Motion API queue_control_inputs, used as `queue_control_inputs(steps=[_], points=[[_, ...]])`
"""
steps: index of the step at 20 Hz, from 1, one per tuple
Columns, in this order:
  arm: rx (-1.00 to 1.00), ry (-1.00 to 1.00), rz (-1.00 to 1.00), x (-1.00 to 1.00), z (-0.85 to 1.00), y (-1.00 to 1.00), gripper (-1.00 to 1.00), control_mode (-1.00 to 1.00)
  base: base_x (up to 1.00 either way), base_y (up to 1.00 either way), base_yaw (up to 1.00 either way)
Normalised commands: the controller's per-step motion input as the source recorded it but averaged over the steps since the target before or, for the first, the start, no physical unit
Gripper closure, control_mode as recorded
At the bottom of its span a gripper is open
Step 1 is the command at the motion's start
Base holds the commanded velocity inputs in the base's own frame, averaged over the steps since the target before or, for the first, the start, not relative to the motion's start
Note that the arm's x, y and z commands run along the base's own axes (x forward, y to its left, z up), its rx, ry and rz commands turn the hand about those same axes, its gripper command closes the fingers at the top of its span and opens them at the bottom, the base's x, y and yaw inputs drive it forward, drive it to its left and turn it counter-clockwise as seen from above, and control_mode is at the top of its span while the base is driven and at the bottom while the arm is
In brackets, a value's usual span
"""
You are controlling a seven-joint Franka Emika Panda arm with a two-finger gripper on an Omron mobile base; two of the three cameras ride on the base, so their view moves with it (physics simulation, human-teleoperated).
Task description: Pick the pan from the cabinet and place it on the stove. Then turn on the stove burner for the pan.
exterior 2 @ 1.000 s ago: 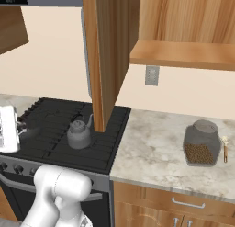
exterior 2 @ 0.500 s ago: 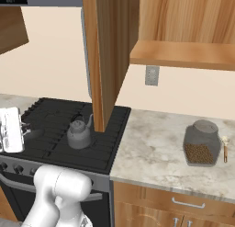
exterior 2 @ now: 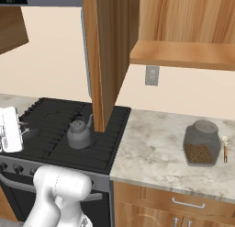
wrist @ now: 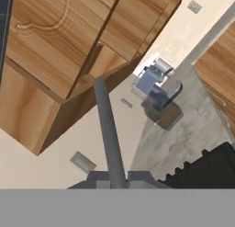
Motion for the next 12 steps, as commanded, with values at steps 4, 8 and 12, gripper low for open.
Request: queue_control_inputs(steps=[4,8,12], points=[[0.22,-0.58,0.08,0.37,-0.31,0.0,1.0,-1.0,0.0,0.0,0.0],[0.25,-0.43,0.05,0.68,-0.02,0.0,1.0,-1.0,0.0,0.0,0.0],[0.25,-0.36,0.03,0.74,0.0,0.0,1.0,-1.0,0.0,0.0,0.0]])
